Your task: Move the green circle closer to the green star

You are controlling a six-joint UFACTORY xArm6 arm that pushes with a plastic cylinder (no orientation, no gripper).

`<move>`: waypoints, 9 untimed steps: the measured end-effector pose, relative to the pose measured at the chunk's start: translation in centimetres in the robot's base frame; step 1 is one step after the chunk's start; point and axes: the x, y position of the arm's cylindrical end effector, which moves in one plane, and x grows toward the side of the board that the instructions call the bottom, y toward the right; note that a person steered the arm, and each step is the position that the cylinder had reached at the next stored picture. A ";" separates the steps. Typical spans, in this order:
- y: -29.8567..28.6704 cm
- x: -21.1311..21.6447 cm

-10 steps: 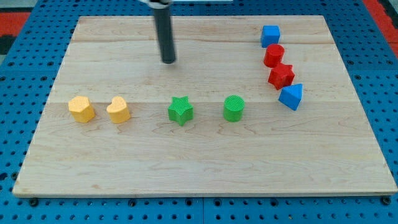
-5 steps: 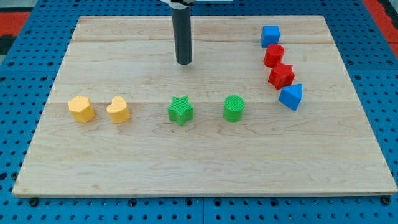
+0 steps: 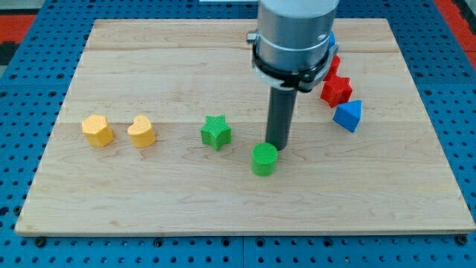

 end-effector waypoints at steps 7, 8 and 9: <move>-5.6 3.8; -5.6 5.0; -5.8 5.3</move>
